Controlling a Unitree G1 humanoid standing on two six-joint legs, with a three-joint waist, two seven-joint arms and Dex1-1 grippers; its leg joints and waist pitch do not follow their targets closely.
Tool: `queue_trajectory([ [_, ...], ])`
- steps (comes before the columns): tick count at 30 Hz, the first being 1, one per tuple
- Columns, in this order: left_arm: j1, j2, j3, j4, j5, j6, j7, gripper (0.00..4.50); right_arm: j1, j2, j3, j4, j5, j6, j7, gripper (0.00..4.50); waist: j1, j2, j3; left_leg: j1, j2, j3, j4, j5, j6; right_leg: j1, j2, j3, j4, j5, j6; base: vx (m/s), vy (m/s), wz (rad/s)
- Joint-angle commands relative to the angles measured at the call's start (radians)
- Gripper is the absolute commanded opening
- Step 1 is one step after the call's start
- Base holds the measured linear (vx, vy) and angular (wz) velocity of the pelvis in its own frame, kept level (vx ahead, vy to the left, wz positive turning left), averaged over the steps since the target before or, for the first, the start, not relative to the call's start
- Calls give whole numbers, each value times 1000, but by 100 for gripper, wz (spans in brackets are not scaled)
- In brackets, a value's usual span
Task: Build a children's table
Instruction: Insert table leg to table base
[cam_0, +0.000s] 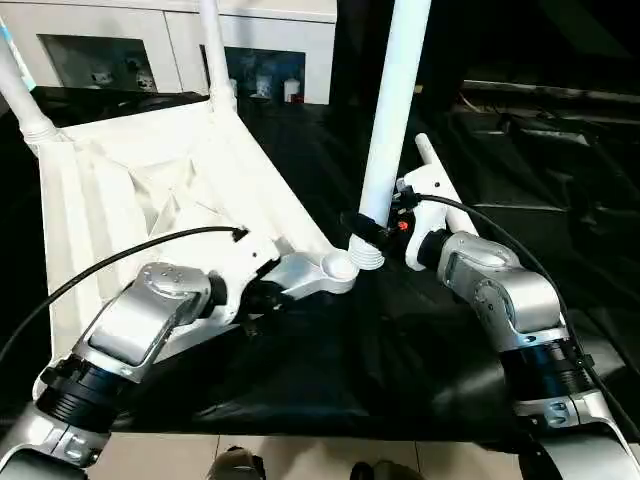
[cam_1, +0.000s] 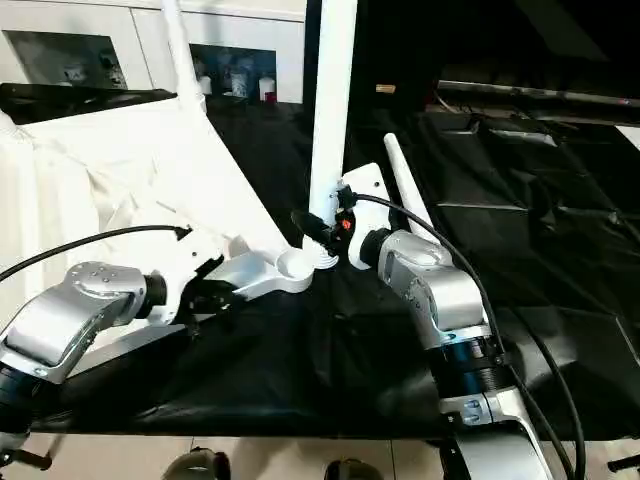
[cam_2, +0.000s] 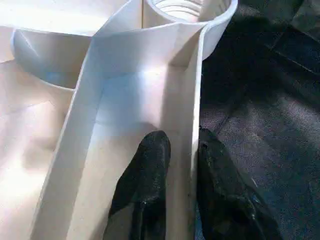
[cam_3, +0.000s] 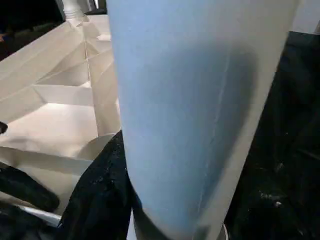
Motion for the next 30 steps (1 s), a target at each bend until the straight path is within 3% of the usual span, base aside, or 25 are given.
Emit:
queue_trajectory([
  [1, -11, 6, 11, 10, 9, -4, 4, 96, -9, -9, 4, -7, -1, 2, 4, 191, -5, 9, -82, 30, 19, -18, -66, -277, -52, 36, -63, 39, -81, -352, -132, 0, 0, 0],
  [9, -13, 1, 44, 20, -24, -45, -31, 96, -10, -9, 0, -5, -3, 2, 10, 191, -5, 9, -82, 30, 19, -18, -65, -279, -51, 36, -63, 39, -81, -356, -133, 0, 0, 0],
  [10, -11, -2, 49, 22, -29, -47, -32, 68, -10, -8, 0, -6, -4, 3, 11, 191, -5, 9, -82, 30, 19, -18, -66, -275, -50, 36, -63, 39, -80, -346, -135, 0, 0, 0],
  [14, -8, -2, 50, 26, -30, -52, -36, 58, -9, -6, 1, -7, -6, 4, 13, 191, -5, 10, -82, 30, 19, -18, -66, -275, -50, 37, -63, 39, -79, -341, -140, 0, 0, 0],
  [17, -4, 0, 45, 32, -27, -54, -41, 19, -10, -8, 1, -6, -6, 4, 17, 191, -5, 8, -83, 30, 19, -17, -65, -272, -49, 37, -63, 39, -79, -341, -138, 0, 0, 0],
  [23, 3, 4, 38, 38, -25, -59, -50, 3, -13, 1, -3, -9, 3, 17, 22, 191, -6, 9, -82, 30, 19, -18, -66, -279, -51, 37, -63, 39, -80, -352, -136, 0, 0, 0],
  [24, 1, 1, 33, 43, -24, -62, -51, 0, -16, 10, -11, -8, 17, 28, 26, 191, -8, 5, -82, 30, 19, -17, -65, -276, -48, 37, -64, 40, -80, -355, -134, 0, 0, 0],
  [25, -6, 0, 7, 63, -4, -158, -81, 0, -20, 16, -13, -4, 36, 45, 42, 191, -8, 2, -82, 29, 19, -17, -66, -274, -46, 37, -64, 40, -81, -359, -133, 0, 0, 0],
  [30, -25, -5, -44, 85, 7, -309, -186, 0, -19, 5, 28, 16, 19, 50, 82, 191, -3, 6, -84, 34, 23, -17, -66, -268, -45, 32, -66, 41, -82, -350, -129, 0, 0, 0],
])
